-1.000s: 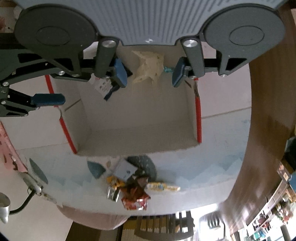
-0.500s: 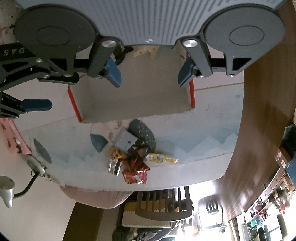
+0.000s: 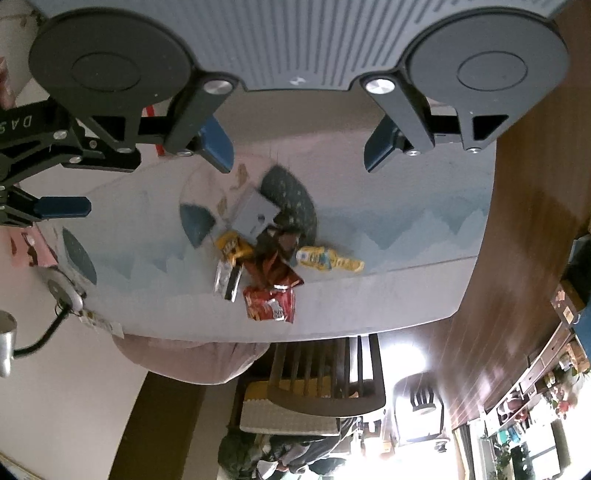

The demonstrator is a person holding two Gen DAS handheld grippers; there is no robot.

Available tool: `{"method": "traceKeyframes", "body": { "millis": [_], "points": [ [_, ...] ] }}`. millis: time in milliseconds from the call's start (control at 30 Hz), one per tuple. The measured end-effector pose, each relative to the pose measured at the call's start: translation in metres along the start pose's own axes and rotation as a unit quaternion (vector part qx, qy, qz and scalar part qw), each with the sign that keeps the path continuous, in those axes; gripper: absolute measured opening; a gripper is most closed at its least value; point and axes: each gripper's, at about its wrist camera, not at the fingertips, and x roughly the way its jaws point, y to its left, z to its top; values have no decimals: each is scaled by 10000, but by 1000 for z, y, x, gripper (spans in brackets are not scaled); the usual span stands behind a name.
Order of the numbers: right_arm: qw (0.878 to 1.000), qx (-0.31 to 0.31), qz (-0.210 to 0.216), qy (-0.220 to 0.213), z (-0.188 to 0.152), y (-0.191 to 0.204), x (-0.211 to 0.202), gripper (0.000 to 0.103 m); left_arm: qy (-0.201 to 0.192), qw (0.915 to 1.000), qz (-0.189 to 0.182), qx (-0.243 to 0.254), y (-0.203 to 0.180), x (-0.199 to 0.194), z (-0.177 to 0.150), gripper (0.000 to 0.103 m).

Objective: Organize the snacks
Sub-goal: 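Lift both tools out of the box back toward the snack pile, then grasp the yellow packet with the right tool while the left tool grasps the grey-blue packet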

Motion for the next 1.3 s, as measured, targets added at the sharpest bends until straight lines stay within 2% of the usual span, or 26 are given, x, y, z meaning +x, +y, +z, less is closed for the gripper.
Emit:
{"method": "traceKeyframes", "body": {
  "millis": [200, 333, 533, 767, 933, 1000, 1067, 1200, 1300],
  "points": [
    [9999, 54, -64, 89, 40, -34, 19, 101, 245, 9997, 91, 18, -11, 28, 43, 78],
    [9992, 263, -165, 253, 64, -60, 46, 101, 419, 9988, 77, 247, -23, 59, 65, 78],
    [9970, 492, -292, 517, 83, -93, 94, 101, 717, 9963, 44, 478, -38, 108, 81, 78],
    [9933, 452, -487, 944, 93, -117, 150, 100, 1111, 9902, -199, 823, -55, 164, 90, 78],
    [9904, 461, -438, 1231, 98, -131, 190, 95, 1343, 9870, -308, 832, -54, 203, 90, 78],
    [9895, 440, -417, 1316, 99, -134, 205, 92, 1403, 9843, -364, 1007, -59, 215, 88, 78],
    [9887, 438, -433, 1365, 100, -135, 218, 83, 1455, 9807, -372, 1251, -64, 224, 86, 78],
    [9869, 337, -329, 1544, 99, -133, 241, 80, 1636, 9728, -400, 1588, -70, 245, 81, 78],
    [9859, 287, -239, 1632, 99, -131, 255, 74, 1752, 9687, -486, 1693, -73, 257, 82, 78]
  ]
}}
